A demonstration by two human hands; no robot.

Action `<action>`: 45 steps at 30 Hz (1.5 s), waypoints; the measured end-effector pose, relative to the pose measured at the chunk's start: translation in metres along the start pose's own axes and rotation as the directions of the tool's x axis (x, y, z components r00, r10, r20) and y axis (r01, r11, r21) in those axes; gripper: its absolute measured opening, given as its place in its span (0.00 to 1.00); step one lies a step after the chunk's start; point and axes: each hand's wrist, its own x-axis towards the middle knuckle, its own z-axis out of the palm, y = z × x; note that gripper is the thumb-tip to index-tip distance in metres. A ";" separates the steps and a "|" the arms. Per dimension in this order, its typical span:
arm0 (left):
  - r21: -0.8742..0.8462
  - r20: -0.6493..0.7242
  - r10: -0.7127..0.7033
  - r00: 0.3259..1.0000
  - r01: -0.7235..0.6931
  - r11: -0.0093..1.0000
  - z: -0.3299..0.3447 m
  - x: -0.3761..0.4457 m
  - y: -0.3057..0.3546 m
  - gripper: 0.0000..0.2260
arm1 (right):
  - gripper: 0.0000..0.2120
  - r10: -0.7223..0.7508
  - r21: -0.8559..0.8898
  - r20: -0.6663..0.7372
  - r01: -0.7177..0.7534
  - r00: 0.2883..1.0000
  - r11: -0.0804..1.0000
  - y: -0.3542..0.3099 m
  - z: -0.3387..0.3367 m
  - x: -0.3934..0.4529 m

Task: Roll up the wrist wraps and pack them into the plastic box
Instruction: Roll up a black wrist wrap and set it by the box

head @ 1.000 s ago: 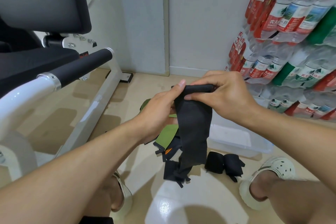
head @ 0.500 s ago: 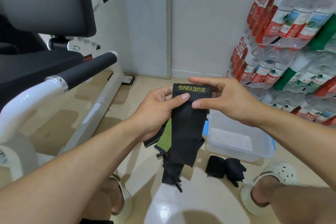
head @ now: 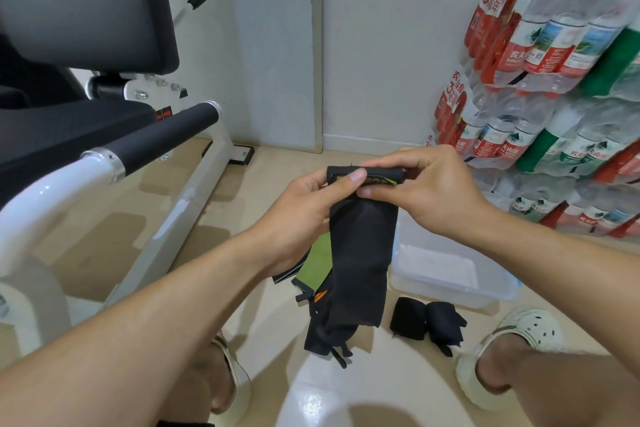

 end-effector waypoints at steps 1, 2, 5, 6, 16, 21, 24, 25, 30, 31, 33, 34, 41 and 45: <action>0.024 0.004 -0.019 1.000 0.019 1.000 0.000 -0.001 0.002 0.18 | 0.16 -0.024 -0.020 -0.019 0.024 1.000 1.000 0.002 0.002 0.000; 0.047 -0.001 -0.034 0.999 0.034 0.998 0.000 -0.001 0.003 0.18 | 0.16 -0.043 -0.031 -0.038 0.042 0.998 0.999 0.003 0.003 0.000; 0.072 -0.036 -0.026 0.999 0.029 0.997 -0.001 0.000 0.003 0.14 | 0.16 -0.082 -0.028 -0.058 0.080 0.995 0.996 0.007 0.006 -0.001; 0.061 -0.039 -0.015 0.999 0.018 0.998 -0.001 0.001 0.003 0.13 | 0.16 -0.087 -0.022 -0.052 0.086 0.995 0.996 0.008 0.006 -0.001; -0.023 -0.069 0.081 0.994 -0.082 0.996 -0.012 0.000 0.007 0.12 | 0.29 0.129 0.160 0.215 -0.165 0.968 0.973 0.005 -0.005 0.001; -0.021 -0.098 0.130 0.987 -0.132 0.991 -0.013 0.002 0.005 0.11 | 0.24 0.175 0.211 0.242 -0.227 0.954 0.951 0.004 -0.004 0.001; -0.015 -0.086 0.130 0.988 -0.132 0.991 -0.013 0.002 0.005 0.11 | 0.21 0.179 0.256 0.233 -0.238 0.956 0.937 0.002 -0.003 -0.002; -0.012 -0.084 0.128 0.988 -0.130 0.991 -0.013 0.001 0.005 0.11 | 0.21 0.177 0.256 0.219 -0.232 0.959 0.939 0.002 -0.002 -0.002; 0.001 -0.089 0.108 0.990 -0.108 0.994 -0.012 0.000 0.004 0.11 | 0.18 0.187 0.193 0.141 -0.213 0.972 0.958 0.007 0.000 -0.004; -0.003 -0.090 0.101 0.991 -0.102 0.995 -0.012 0.000 0.004 0.11 | 0.18 0.185 0.196 0.127 -0.207 0.975 0.958 0.007 0.000 -0.004; -0.013 -0.079 0.077 0.994 -0.078 0.997 -0.011 0.000 0.005 0.12 | 0.16 0.167 0.214 0.106 -0.186 0.980 0.959 0.006 0.001 -0.004; -0.009 -0.067 0.058 0.996 -0.059 0.998 -0.010 -0.001 0.006 0.12 | 0.16 0.157 0.225 0.098 -0.176 0.983 0.958 0.005 0.001 -0.003; 0.099 -0.014 -0.070 0.997 0.071 0.992 -0.008 -0.005 0.007 0.15 | 0.16 0.049 0.178 0.058 -0.059 0.997 0.982 0.004 0.005 -0.003; 0.112 -0.031 -0.056 0.998 0.059 0.992 -0.010 -0.003 0.007 0.15 | 0.18 -0.065 0.042 0.009 0.064 0.998 0.997 0.010 0.008 -0.002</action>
